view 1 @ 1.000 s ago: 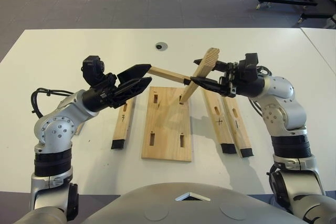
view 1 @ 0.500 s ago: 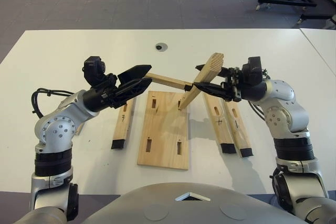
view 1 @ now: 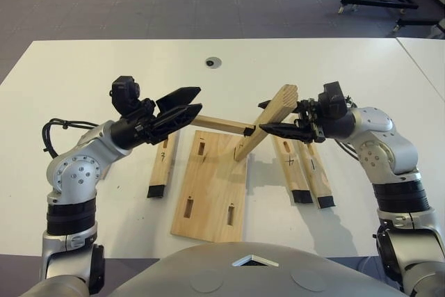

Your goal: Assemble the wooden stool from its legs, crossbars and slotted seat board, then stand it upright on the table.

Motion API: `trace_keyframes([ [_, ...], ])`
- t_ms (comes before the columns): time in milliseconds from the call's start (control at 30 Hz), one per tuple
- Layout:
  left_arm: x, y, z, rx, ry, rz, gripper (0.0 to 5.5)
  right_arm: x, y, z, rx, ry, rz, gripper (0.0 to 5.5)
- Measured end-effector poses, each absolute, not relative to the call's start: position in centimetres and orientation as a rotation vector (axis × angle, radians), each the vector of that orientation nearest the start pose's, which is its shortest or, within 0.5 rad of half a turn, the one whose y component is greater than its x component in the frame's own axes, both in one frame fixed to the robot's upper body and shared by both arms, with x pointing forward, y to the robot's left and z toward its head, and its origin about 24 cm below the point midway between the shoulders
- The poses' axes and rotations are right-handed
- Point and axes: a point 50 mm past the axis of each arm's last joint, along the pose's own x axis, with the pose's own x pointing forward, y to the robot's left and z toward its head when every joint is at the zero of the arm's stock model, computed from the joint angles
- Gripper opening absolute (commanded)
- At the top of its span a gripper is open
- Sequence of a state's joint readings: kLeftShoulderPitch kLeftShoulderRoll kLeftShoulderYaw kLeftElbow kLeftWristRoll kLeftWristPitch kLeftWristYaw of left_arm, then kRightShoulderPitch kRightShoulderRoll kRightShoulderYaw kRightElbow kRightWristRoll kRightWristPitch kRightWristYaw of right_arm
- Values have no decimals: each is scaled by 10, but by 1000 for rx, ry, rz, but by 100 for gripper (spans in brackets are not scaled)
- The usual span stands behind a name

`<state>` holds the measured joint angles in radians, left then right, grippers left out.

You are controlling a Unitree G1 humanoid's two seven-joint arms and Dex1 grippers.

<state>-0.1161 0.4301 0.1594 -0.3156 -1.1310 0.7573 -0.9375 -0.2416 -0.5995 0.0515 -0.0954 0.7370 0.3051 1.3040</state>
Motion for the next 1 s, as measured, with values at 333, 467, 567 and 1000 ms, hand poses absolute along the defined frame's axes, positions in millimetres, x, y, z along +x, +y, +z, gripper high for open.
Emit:
trace_keyframes([
  [333,220,162,138,-671,11,-1299,358,247,-171,134,55,-5,1470,207],
  [467,219,161,139,-668,-3,-1297,358,246,-168,137,21,-5,1451,207],
  [567,219,162,138,-668,-2,-1287,358,246,-167,138,-18,3,1423,270],
  [1000,219,163,139,-667,-13,-1279,358,239,-172,131,-84,82,1315,478],
])
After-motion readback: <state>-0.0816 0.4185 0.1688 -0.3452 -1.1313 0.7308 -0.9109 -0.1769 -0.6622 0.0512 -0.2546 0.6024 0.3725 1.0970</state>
